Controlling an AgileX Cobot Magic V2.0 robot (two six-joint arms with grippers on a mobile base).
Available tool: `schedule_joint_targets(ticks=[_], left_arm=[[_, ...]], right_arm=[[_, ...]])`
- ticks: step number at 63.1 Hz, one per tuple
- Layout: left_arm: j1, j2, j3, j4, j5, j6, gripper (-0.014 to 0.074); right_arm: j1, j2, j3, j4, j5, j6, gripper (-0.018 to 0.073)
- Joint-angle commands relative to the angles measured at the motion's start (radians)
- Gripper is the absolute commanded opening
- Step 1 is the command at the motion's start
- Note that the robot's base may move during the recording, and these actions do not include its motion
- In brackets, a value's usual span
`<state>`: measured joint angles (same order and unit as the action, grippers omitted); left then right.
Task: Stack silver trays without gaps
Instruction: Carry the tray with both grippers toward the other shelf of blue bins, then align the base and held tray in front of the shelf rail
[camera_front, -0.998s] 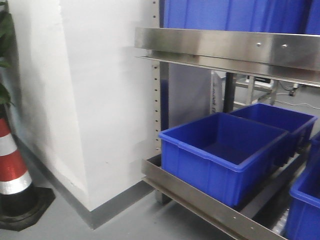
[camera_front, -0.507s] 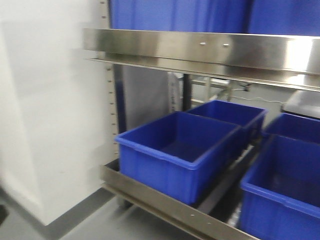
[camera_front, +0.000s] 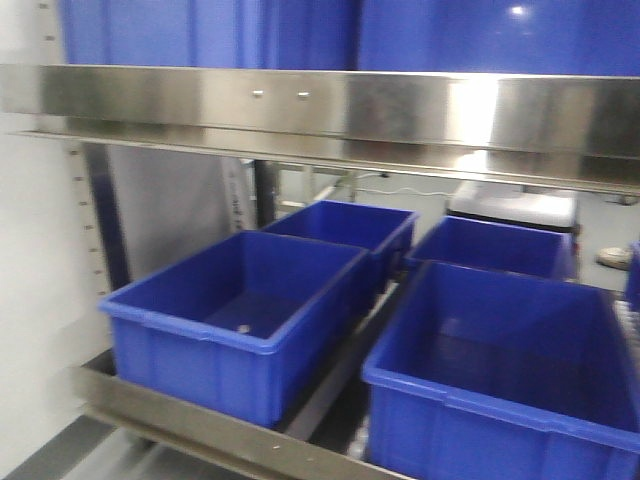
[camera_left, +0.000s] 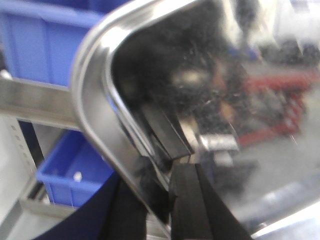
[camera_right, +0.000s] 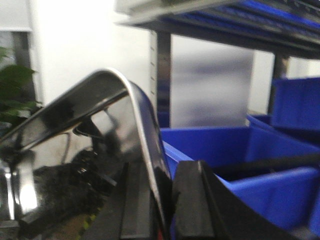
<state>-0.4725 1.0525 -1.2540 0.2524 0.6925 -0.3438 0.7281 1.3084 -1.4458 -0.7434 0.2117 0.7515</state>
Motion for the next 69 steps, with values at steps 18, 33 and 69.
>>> schedule_joint_targets(ticks=[18, 33, 69], left_arm=[[-0.028, 0.003, -0.017, -0.046, -0.327, 0.026, -0.0016], [-0.028, 0.003, -0.017, -0.046, -0.362, 0.026, -0.0016], [-0.028, 0.003, -0.017, -0.029, -0.388, 0.026, -0.0016]], right_arm=[[0.034, 0.017, 0.009, 0.047, -0.201, 0.024, -0.0079], [0.034, 0.017, 0.009, 0.047, -0.201, 0.024, -0.0079], [0.034, 0.017, 0.009, 0.047, -0.201, 0.024, -0.0079]])
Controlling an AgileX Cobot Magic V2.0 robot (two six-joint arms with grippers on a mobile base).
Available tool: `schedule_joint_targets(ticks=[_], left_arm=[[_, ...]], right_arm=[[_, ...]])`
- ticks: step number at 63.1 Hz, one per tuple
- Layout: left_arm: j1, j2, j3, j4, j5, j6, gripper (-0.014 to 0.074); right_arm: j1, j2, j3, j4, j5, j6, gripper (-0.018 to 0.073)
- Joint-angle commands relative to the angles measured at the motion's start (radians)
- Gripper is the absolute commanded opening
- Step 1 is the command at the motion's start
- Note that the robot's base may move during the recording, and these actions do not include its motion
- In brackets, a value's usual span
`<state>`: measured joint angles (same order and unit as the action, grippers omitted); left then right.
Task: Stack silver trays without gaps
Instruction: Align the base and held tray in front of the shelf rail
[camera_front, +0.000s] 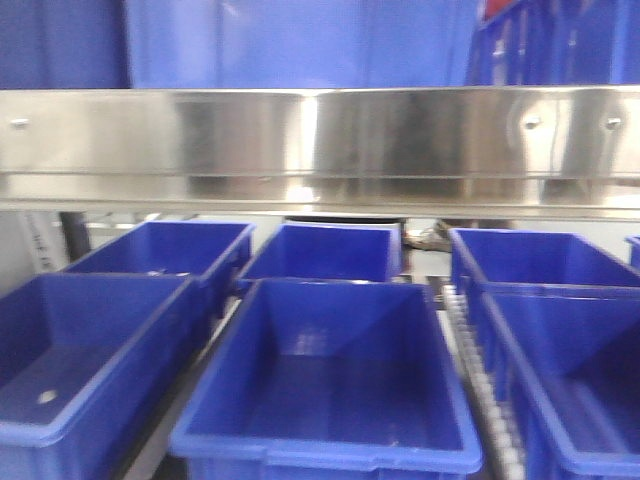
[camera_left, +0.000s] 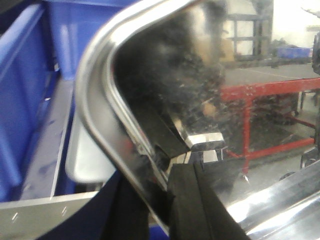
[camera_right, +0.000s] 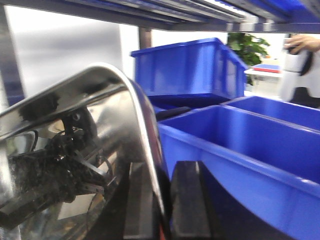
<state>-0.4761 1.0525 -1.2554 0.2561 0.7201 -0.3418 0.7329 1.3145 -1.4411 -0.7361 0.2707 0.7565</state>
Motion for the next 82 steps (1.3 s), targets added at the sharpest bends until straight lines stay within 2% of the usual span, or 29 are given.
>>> schedule_joint_targets(ticks=[1, 16, 30, 82], left_arm=[[-0.025, 0.003, -0.016, -0.032, -0.418, 0.024, -0.0016], [-0.025, -0.003, -0.016, -0.032, -0.491, 0.024, -0.0016], [-0.025, -0.003, -0.016, 0.005, -0.459, 0.024, -0.0016], [-0.025, -0.003, -0.016, 0.004, -0.471, 0.024, -0.0016]], right_arm=[[0.029, 0.011, 0.004, 0.040, -0.260, 0.019, -0.0079], [0.029, 0.011, 0.004, 0.040, -0.260, 0.019, -0.0079], [0.029, 0.011, 0.004, 0.040, -0.260, 0.019, -0.0079], [0.029, 0.011, 0.004, 0.040, -0.265, 0.019, -0.0079]])
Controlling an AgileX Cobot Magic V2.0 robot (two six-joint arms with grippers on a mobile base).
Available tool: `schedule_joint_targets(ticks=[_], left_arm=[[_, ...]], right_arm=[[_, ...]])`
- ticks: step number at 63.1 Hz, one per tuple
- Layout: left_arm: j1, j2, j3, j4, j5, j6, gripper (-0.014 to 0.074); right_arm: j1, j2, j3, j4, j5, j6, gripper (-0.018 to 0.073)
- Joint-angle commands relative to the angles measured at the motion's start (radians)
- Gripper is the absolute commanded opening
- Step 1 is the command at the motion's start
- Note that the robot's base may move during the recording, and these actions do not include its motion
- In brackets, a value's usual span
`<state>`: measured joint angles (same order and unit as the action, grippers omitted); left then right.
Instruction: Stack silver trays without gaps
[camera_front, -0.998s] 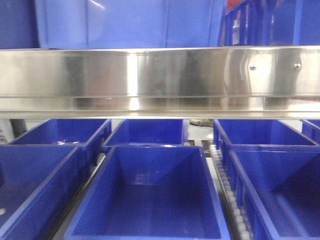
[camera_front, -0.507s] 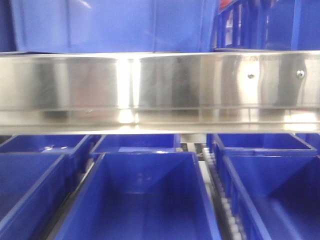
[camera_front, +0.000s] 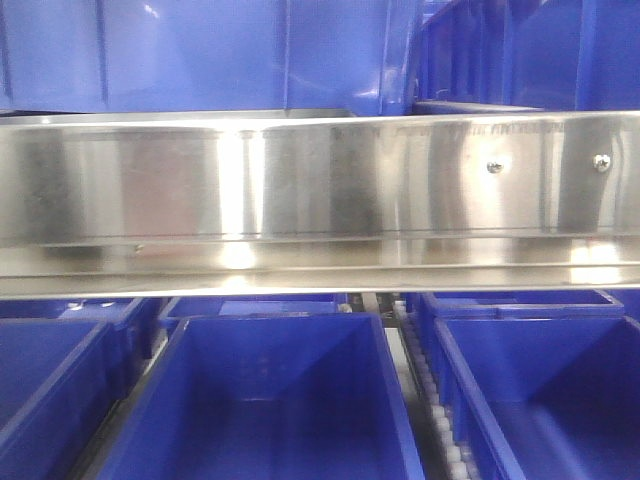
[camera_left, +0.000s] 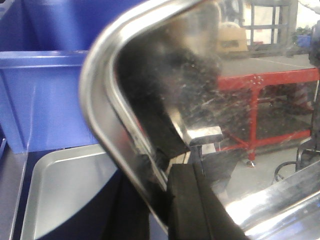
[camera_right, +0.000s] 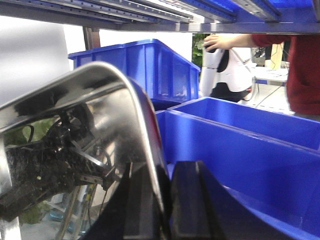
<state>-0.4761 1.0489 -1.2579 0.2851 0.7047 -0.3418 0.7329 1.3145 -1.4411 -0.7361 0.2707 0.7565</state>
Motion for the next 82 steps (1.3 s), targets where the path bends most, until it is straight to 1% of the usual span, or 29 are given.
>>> schedule_joint_targets(ticks=[1, 26, 35, 39, 42, 45, 52, 54, 60, 64, 69, 76, 82], left_arm=[[-0.025, 0.001, -0.013, -0.025, -0.455, 0.024, -0.0016], [-0.025, 0.001, -0.013, -0.025, -0.461, 0.024, -0.0016], [-0.025, 0.001, -0.013, -0.025, -0.461, 0.024, -0.0016], [-0.025, 0.001, -0.013, -0.025, -0.461, 0.024, -0.0016], [-0.025, 0.001, -0.013, -0.025, -0.456, 0.024, -0.0016], [-0.025, 0.001, -0.013, -0.025, -0.443, 0.024, -0.0016], [-0.023, 0.006, -0.013, -0.019, -0.404, 0.024, -0.0016], [-0.017, 0.010, -0.013, -0.017, -0.399, 0.024, -0.0016], [0.014, 0.029, -0.013, -0.017, -0.372, 0.024, -0.0016], [0.043, 0.044, -0.013, -0.017, -0.356, 0.024, -0.0016], [0.094, 0.063, -0.013, -0.017, -0.338, 0.024, -0.0016], [0.159, 0.084, -0.013, -0.017, -0.334, 0.023, -0.0016], [0.201, 0.102, -0.013, -0.055, -0.329, 0.017, -0.0016]], right_arm=[[0.029, 0.011, 0.004, 0.040, -0.265, 0.019, -0.0079], [0.029, 0.011, 0.004, 0.043, -0.287, 0.019, -0.0079], [0.029, 0.011, 0.004, 0.050, -0.335, 0.019, -0.0079], [0.029, 0.011, 0.004, 0.050, -0.334, 0.019, -0.0079], [0.029, 0.011, 0.004, 0.050, -0.294, 0.019, -0.0079], [0.029, 0.012, 0.004, 0.067, -0.226, 0.019, -0.0079], [0.029, 0.012, 0.004, 0.177, 0.013, 0.019, -0.0079], [0.029, 0.013, 0.004, 0.184, 0.079, 0.019, -0.0079], [0.029, 0.024, 0.004, 0.192, 0.199, 0.019, -0.0079], [0.029, 0.040, 0.004, 0.210, 0.232, 0.019, -0.0079], [0.029, 0.058, 0.006, 0.226, 0.255, 0.019, -0.0079], [0.029, 0.090, 0.006, 0.226, 0.297, 0.019, -0.0079], [0.029, 0.113, 0.006, 0.226, 0.325, 0.019, -0.0079]])
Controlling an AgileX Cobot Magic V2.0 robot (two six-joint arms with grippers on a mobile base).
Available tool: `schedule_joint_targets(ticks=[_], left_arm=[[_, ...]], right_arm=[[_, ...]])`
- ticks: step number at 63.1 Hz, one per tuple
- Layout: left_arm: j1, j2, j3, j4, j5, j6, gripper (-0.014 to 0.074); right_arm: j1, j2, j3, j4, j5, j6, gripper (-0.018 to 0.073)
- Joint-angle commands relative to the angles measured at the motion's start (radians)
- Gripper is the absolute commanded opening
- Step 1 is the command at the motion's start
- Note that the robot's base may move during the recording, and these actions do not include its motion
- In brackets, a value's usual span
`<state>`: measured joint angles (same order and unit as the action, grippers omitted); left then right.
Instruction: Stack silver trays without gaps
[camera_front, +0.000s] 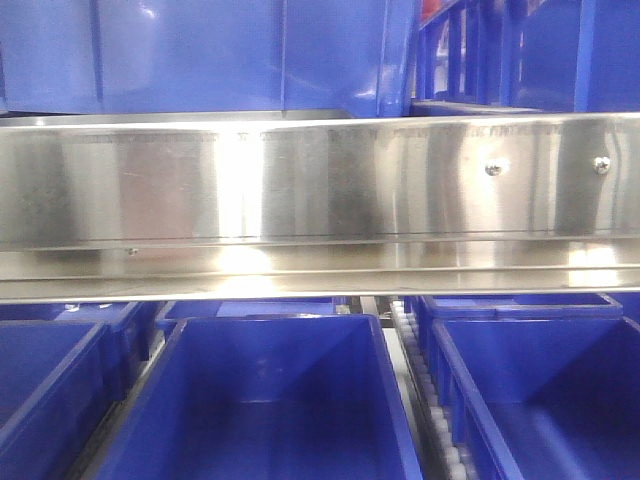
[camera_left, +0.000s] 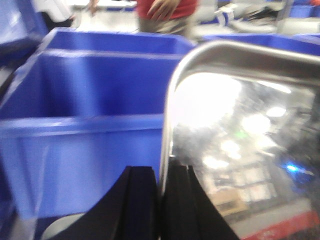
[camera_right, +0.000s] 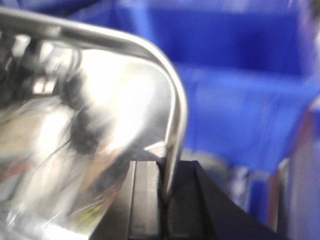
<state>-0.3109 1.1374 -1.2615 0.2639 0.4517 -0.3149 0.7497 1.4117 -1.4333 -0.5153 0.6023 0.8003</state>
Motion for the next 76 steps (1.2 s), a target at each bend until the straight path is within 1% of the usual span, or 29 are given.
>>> schedule_joint_targets(ticks=[1, 6, 12, 33, 41, 56, 76], left_arm=[[0.041, 0.015, -0.010, -0.039, -0.071, -0.010, -0.0016], [0.050, 0.035, -0.010, -0.060, -0.032, -0.010, -0.0016], [0.050, 0.063, -0.010, -0.060, 0.042, -0.010, -0.0016], [0.050, 0.146, -0.010, -0.049, 0.242, -0.010, -0.0016], [0.050, 0.173, -0.010, -0.031, 0.267, -0.010, -0.0016], [0.050, 0.205, -0.010, 0.030, 0.287, -0.010, -0.0016], [0.050, 0.215, -0.008, 0.037, 0.371, -0.010, -0.0016]], right_arm=[[0.012, 0.019, -0.002, 0.005, -0.002, -0.025, -0.0079], [0.012, 0.036, -0.002, 0.005, 0.017, -0.025, -0.0079], [0.012, 0.059, -0.002, 0.005, 0.035, -0.025, -0.0079], [0.012, 0.118, -0.002, 0.005, 0.084, -0.025, -0.0079], [0.012, 0.145, -0.002, 0.005, 0.089, -0.025, -0.0079], [0.011, 0.173, -0.002, 0.002, 0.085, -0.025, -0.0079], [0.007, 0.173, -0.002, -0.001, 0.079, -0.025, -0.0079]])
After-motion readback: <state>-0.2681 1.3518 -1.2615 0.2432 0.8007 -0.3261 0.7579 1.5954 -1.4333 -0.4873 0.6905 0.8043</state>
